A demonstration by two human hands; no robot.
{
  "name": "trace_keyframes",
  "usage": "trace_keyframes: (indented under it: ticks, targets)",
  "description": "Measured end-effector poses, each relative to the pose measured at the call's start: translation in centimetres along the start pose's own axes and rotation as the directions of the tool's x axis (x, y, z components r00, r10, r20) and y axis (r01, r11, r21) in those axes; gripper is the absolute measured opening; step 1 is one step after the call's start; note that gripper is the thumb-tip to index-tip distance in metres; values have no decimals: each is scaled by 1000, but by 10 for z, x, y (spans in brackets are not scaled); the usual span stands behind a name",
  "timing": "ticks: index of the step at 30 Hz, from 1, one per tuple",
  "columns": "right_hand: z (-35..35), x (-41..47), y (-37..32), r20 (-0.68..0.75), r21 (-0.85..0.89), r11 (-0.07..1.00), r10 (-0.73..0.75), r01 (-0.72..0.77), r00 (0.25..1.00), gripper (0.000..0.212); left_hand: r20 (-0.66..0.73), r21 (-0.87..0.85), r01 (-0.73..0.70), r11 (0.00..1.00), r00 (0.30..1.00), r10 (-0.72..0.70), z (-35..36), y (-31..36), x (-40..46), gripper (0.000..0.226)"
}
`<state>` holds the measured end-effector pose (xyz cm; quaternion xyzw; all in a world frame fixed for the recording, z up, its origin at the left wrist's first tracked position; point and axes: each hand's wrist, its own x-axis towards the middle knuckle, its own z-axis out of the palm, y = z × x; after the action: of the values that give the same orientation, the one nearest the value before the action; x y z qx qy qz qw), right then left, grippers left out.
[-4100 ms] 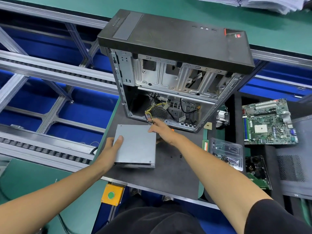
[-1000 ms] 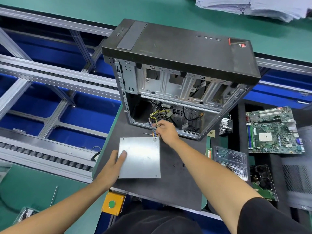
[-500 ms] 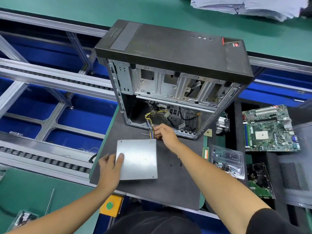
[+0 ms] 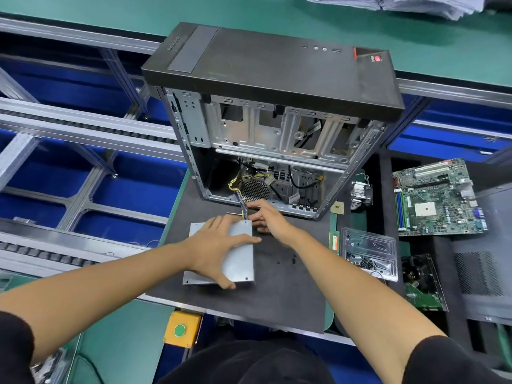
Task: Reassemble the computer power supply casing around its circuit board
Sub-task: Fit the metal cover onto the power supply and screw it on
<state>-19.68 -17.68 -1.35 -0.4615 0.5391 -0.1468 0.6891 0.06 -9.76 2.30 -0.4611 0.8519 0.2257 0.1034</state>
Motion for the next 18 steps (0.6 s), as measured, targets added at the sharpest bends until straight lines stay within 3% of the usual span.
trace_keyframes:
  ticks: [11,18]
  targets:
    - [1,6,7,20,-50,999,-12,13,1000,38,-145,69,32,997,989,-22,-2,15,-9,107]
    - [1,8,6,29,-60,998,-30,32,999,39,-103,36,53,998,993,-49,-11,19,-6,104]
